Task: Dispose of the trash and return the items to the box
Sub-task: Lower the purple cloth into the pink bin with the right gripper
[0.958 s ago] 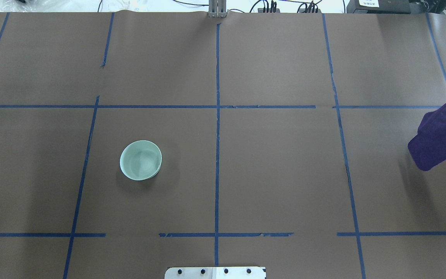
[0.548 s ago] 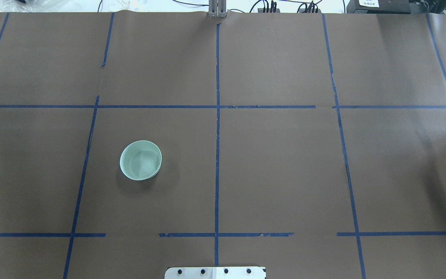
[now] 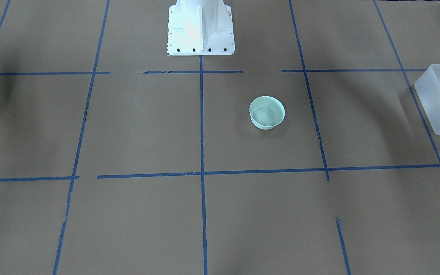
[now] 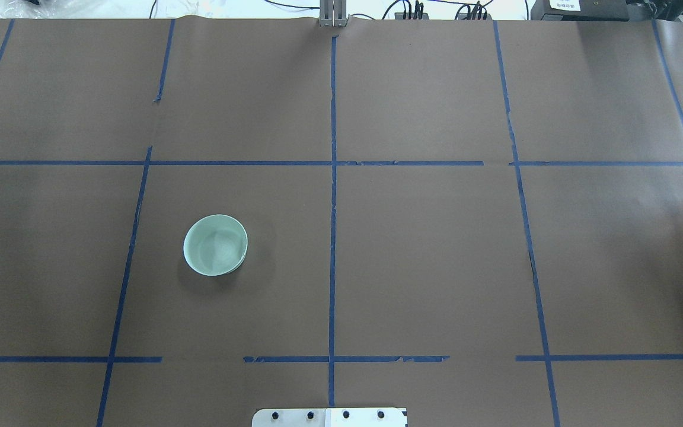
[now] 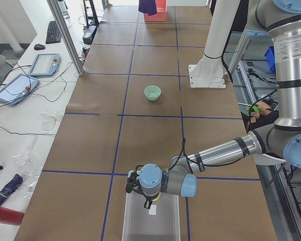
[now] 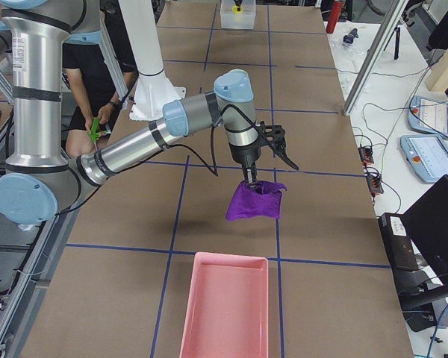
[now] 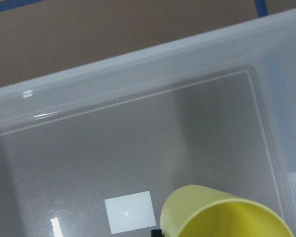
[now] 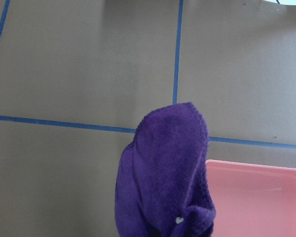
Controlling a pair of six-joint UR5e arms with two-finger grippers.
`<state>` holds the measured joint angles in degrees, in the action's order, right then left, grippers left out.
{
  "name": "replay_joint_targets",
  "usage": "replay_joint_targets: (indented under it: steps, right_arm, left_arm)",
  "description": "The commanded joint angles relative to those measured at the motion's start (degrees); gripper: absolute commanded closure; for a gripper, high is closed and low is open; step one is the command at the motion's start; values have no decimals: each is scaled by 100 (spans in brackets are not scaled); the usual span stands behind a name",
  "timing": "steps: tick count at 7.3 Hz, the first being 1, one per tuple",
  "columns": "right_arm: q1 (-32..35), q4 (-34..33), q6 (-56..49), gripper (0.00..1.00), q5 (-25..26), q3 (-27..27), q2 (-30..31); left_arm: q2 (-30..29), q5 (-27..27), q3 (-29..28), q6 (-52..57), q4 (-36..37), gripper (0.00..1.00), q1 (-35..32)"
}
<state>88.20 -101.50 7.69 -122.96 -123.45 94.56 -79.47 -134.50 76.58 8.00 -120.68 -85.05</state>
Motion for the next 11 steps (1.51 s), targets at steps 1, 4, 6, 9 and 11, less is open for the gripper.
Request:
replay_joint_targets:
  steps: [1,4,6,9,11]
  right_arm:
    - [276,-1,-206,100,0,-3,10]
    - [609,-1,-968,100,61,197,27]
    - [1039,-1,-1837,100,105,575,-43]
    - [1716,95,-3672,100,246,1687,1]
    - [2008,664,-3881,100,202,2263,315]
  left_arm:
    - [-34,29,171,-9,-220,0,15]
    - [-60,264,969,-26,-19,0,-378]
    - [-435,598,2311,-35,1950,0,-468]
    - [-631,601,3168,-2051,2268,0,-103]
    - [-807,539,3170,-2757,2041,0,390]
